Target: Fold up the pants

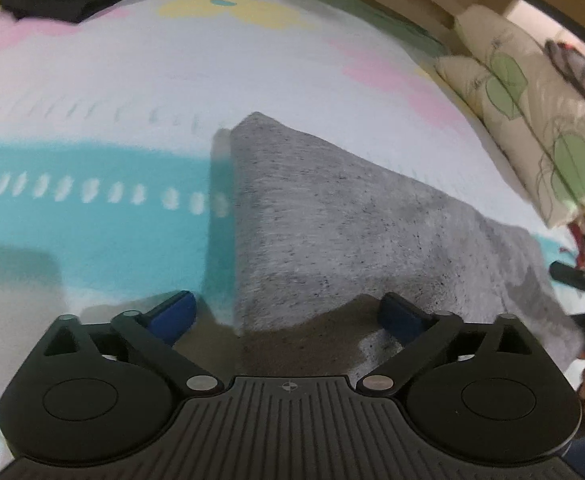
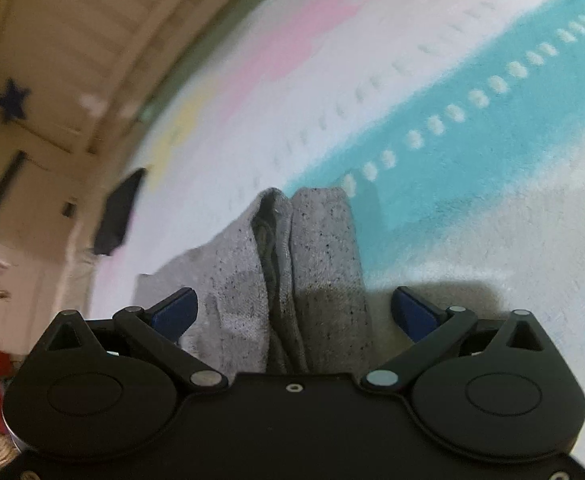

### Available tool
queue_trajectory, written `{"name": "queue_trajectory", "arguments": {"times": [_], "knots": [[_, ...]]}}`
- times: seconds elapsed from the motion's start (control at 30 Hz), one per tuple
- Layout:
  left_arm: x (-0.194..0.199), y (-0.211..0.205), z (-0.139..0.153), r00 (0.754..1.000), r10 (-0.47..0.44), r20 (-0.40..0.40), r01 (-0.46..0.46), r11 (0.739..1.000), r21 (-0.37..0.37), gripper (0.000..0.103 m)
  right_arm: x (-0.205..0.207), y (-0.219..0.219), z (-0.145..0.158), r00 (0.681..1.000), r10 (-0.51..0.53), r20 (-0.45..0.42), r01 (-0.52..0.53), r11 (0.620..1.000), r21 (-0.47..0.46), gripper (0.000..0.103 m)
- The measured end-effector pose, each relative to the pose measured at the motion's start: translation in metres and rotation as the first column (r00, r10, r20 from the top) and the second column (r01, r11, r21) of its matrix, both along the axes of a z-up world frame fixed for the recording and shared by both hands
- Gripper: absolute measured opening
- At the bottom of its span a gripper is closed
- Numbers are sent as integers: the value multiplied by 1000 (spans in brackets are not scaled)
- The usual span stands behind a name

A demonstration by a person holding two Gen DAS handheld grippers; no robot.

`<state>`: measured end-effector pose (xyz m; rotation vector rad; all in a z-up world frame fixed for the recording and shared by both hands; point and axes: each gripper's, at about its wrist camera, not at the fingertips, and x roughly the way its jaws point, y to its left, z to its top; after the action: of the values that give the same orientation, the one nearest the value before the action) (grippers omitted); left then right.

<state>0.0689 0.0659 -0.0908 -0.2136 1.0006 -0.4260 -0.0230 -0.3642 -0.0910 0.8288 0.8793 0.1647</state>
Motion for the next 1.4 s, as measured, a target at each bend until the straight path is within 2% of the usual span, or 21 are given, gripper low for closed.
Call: {"name": "queue_trajectory", "arguments": {"times": [0.1,0.17,0.27,0.4,0.47,0.67,0.7,0.73,0.77,0.8,0.83,0.87,0.9,0.97,1.07,1.13,1.2,1.33,1.4], "knots": [[-4,-11,-1,999,-20,41,18,999,33,102,-2,-5,-4,999,34,29,-35,999,28,103],[-3,-14,0,998,-43,44,42,999,30,102,1,-2,-3,994,101,44,-103,994,40,103],[0,-17,1,997,-77,30,77,997,-14,102,12,16,-2,973,222,65,-224,974,23,103],[2,-23,0,994,-106,34,106,994,6,102,28,47,1,930,360,71,-359,933,-27,103],[4,-23,0,993,-117,26,117,993,7,102,36,52,4,922,383,60,-382,924,-32,103],[8,-23,1,994,-109,22,109,994,-9,101,44,41,-5,943,330,38,-332,940,80,103],[6,-25,2,995,-99,25,99,995,3,93,42,40,-5,944,328,43,-331,940,81,103],[4,-26,4,996,-84,41,83,996,24,74,41,42,-7,945,325,46,-328,942,73,103],[2,-26,7,996,-72,53,71,997,33,64,40,44,-5,945,325,47,-327,944,53,103],[-1,-26,10,996,-62,65,60,998,26,39,37,50,-1,942,333,45,-334,943,6,98],[-3,-26,13,996,-51,75,50,999,17,24,34,55,2,940,340,34,-337,939,-63,89],[-6,-28,16,995,-45,89,42,999,30,18,32,63,7,941,339,15,-332,931,-153,62],[-10,-30,18,993,-41,110,33,997,72,13,28,70,13,945,328,-8,-319,914,-251,52],[-18,-34,24,988,-44,145,28,993,113,10,19,73,19,953,303,8,-290,922,-257,43],[-30,-37,38,979,-26,200,0,992,130,9,7,80,30,959,282,22,-263,919,-295,41],[-36,-32,52,971,-12,238,-14,994,106,8,1,86,39,961,276,35,-250,913,-323,40],[-36,-27,66,966,17,258,-39,996,78,8,-2,84,51,961,271,63,-239,919,-313,40],[-16,-21,96,936,79,343,-109,991,71,8,11,90,80,951,278,135,-229,928,-294,40],[6,-15,109,928,111,356,-141,988,58,8,28,95,95,942,286,175,-233,934,-272,40]]}}
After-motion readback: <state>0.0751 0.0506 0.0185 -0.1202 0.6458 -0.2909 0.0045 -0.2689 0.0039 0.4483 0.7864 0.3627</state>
